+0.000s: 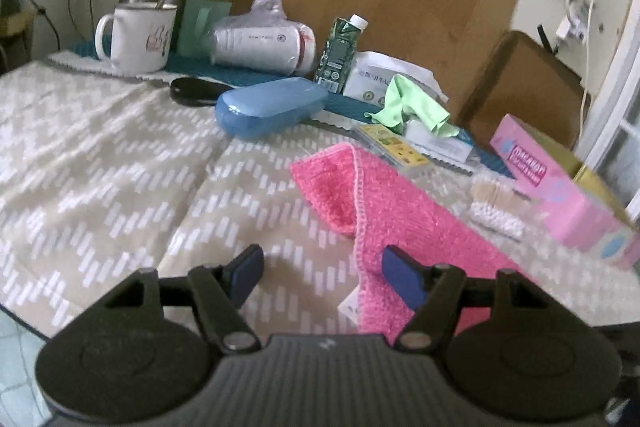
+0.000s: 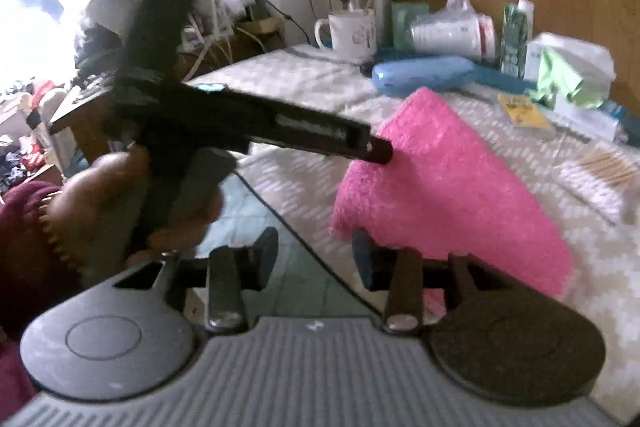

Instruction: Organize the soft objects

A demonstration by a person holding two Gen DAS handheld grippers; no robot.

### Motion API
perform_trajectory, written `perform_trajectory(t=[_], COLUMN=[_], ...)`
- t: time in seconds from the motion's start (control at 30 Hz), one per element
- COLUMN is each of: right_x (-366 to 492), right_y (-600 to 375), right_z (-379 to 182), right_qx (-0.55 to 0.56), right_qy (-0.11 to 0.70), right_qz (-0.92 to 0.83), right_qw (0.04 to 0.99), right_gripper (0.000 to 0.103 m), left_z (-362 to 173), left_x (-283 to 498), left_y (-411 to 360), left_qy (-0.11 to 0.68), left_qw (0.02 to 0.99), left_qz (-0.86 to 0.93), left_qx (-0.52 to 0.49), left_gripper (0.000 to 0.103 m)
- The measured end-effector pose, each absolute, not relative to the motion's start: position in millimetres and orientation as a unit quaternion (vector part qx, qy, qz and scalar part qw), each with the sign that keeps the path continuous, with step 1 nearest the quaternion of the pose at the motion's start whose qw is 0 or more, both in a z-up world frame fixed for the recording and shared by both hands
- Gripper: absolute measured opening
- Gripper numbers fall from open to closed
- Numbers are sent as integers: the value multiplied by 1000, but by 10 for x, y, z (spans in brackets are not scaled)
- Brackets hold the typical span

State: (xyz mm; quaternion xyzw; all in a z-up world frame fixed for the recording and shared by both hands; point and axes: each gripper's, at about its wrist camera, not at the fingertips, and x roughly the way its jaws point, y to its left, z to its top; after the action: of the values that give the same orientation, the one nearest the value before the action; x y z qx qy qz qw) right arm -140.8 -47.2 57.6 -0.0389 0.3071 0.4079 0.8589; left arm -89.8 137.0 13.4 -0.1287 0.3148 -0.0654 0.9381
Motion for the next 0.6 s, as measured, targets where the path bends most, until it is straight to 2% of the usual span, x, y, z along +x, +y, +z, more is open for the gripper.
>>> perform_trajectory(t=[0.1,0.13,0.23,0.37,0.5,0.6], right_x=[-1456,-1423,-1239,-938,-883,-995], right_y=[-677,-725,-796,-743,-575,-408], right_z=[704,732,721,525,357,328], right_qx=[-31,-28,-30,-43,-58,-91], right_qy=[272,259,244,270,304,290], right_qz=[386,370,313,293,306,312], right_qw=[881,892,917,916,900,900], right_gripper=[45,48,63,85,86,86], left_z=[136,138,165,236,397,458], left_x=[-903,-904,-880,-899,-1009,-1019], left_y=[1322,1321,1353,1465,1427,1322], left_qy=[314,315,322,334,322,326], left_qw=[940,940,936,924,924,921], left_qz=[-60,-59,-59,-73,-103,-126], left_qx=[-115,-116,-125,-170,-178,-174], left_gripper=[67,67,67,67,68,68])
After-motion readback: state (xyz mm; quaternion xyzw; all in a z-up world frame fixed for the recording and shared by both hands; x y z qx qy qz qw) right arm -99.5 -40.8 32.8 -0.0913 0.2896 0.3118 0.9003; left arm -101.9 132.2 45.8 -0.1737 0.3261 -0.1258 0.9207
